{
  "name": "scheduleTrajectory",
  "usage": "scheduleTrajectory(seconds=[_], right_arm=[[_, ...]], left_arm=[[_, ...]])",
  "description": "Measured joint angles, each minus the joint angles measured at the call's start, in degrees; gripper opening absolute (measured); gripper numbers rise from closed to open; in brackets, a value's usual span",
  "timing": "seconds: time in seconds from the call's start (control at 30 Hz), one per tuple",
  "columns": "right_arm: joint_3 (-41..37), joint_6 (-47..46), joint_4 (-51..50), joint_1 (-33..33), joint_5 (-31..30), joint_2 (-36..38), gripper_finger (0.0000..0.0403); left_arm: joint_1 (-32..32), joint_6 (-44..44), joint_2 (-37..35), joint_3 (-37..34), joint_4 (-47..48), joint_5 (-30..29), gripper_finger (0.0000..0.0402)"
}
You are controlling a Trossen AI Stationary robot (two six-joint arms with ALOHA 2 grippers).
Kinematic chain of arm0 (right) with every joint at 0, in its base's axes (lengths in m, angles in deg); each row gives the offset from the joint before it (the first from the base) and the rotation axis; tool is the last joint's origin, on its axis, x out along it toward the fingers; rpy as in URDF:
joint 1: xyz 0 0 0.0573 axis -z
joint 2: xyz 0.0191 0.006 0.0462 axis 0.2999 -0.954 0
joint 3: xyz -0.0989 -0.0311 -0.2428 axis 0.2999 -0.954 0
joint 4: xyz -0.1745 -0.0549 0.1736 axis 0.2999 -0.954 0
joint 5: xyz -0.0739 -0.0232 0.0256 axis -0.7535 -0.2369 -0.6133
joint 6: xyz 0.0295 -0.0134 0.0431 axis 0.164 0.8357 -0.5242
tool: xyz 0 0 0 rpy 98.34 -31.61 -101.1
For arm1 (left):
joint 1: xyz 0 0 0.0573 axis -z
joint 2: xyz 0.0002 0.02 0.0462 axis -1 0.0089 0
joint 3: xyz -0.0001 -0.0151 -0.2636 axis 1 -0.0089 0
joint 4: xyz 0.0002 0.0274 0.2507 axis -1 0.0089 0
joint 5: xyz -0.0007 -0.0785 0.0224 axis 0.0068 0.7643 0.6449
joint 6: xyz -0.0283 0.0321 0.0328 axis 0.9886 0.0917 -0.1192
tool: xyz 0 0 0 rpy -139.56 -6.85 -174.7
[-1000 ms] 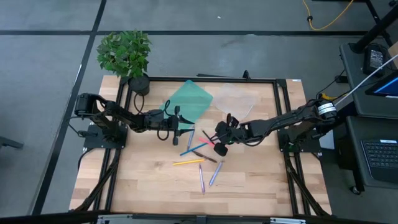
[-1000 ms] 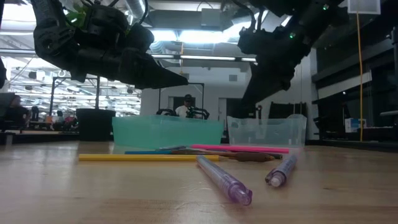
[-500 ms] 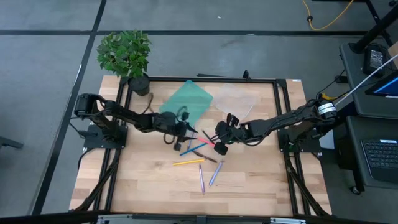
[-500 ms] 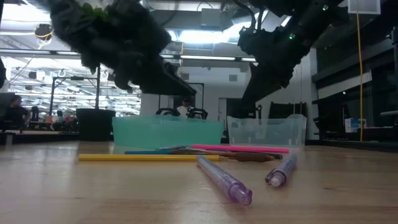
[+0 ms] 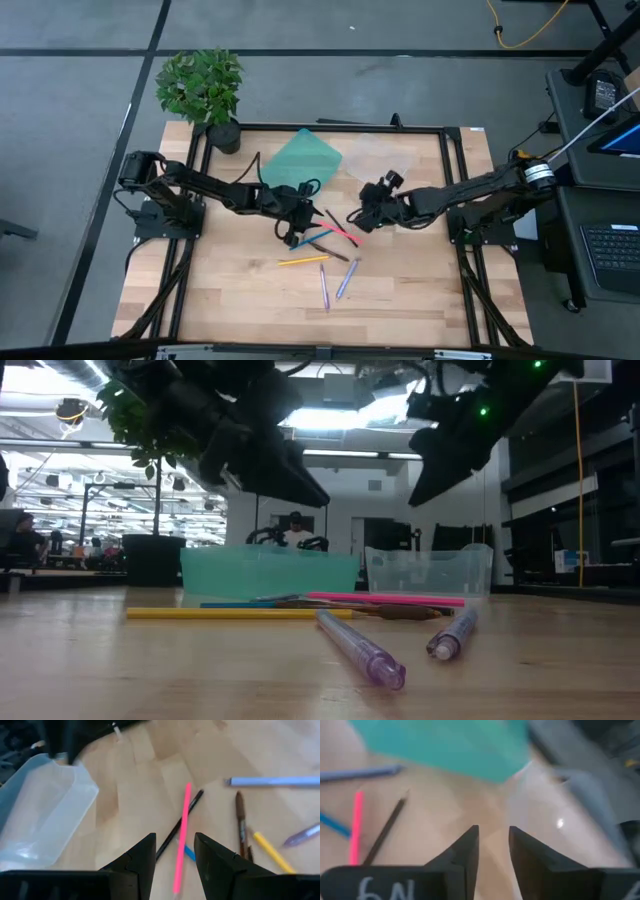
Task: Sort pens & pencils
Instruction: Put the pink pencil into the blue bin
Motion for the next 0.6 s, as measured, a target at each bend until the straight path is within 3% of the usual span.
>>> scheduleTrajectory(seconds=[0.3, 0.6], right_arm=[[-4.4, -0.2, -1.4, -1.2, -6.9, 9.7, 0.0041], [-13.9, 6.6, 11.5, -3.0, -10.9, 19.3, 0.0017]], left_arm=[[0.2, 1.7, 4.0, 6.0, 6.8, 1.5, 0.0128], [-0.5, 1.4, 11.1, 13.9, 14.7, 2.2, 0.0128]])
